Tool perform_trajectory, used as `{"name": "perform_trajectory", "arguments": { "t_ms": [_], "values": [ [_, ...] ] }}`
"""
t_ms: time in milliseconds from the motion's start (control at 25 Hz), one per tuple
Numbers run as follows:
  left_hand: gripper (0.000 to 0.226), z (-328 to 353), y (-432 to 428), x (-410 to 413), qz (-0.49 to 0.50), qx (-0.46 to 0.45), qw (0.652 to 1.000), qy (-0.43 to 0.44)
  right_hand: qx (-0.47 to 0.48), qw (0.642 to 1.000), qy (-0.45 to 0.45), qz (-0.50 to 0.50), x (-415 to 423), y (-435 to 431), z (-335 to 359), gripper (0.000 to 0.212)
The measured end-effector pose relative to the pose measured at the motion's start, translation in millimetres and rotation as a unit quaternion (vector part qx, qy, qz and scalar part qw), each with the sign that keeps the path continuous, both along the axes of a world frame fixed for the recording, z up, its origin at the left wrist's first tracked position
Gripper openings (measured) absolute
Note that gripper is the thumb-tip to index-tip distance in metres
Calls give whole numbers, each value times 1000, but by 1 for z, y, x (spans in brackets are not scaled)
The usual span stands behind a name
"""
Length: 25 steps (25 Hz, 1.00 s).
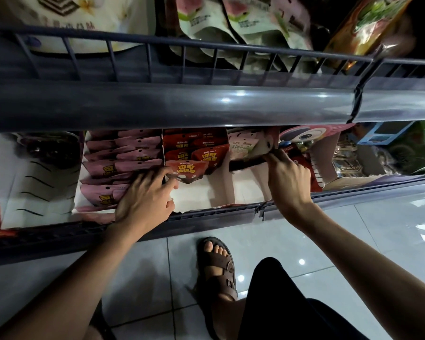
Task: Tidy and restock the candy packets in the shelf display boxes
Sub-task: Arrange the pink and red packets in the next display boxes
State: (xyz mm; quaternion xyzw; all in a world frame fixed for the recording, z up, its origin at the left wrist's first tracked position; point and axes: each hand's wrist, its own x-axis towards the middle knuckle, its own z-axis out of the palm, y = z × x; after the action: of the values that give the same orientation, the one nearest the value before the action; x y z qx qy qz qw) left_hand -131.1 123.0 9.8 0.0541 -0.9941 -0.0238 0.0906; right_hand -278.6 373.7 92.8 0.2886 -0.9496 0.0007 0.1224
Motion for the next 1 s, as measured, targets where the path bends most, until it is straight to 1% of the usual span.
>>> {"name": "perform_trajectory", "arguments": {
  "t_ms": [80,160,240,280,320,360,480,600,680,720,800,840,920,1000],
  "values": [
    [37,1,1,0,6,-6,1000,-2,-88,993,-9,75,4,-2,11,31],
    [38,2,2,0,8,-15,1000,-2,-162,975,-49,143,12,-9,16,27],
    [39,2,2,1,8,-16,1000,-3,-206,957,-118,169,18,-19,14,29],
    [39,3,2,1,8,-15,1000,-2,-218,949,-142,179,18,-26,10,25],
    [39,3,2,1,8,-14,1000,-1,-226,943,-153,190,17,-32,3,19],
    [38,4,2,2,7,-14,1000,-1,-232,939,-161,197,15,-39,-5,19],
    [36,4,2,3,4,-14,1000,4,-264,922,-205,195,12,-55,-25,38],
    [35,3,0,3,3,-7,1000,3,-277,910,-266,154,11,-68,-36,56],
    [34,2,-1,3,3,-9,1000,-3,-255,913,-289,135,8,-70,-43,59],
    [33,1,-1,3,3,-9,1000,-5,-235,918,-291,135,7,-69,-48,56],
    [33,1,-1,3,4,-7,1000,-6,-178,932,-280,145,2,-65,-53,43],
    [33,0,-1,3,4,-8,1000,-7,-130,943,-270,148,1,-63,-52,38],
    [32,1,-1,2,3,-9,1000,-8,-14,964,-220,146,-2,-65,-48,35],
    [32,1,-2,2,2,-6,1000,-6,82,970,-176,148,-1,-73,-43,34]
  ]
}}
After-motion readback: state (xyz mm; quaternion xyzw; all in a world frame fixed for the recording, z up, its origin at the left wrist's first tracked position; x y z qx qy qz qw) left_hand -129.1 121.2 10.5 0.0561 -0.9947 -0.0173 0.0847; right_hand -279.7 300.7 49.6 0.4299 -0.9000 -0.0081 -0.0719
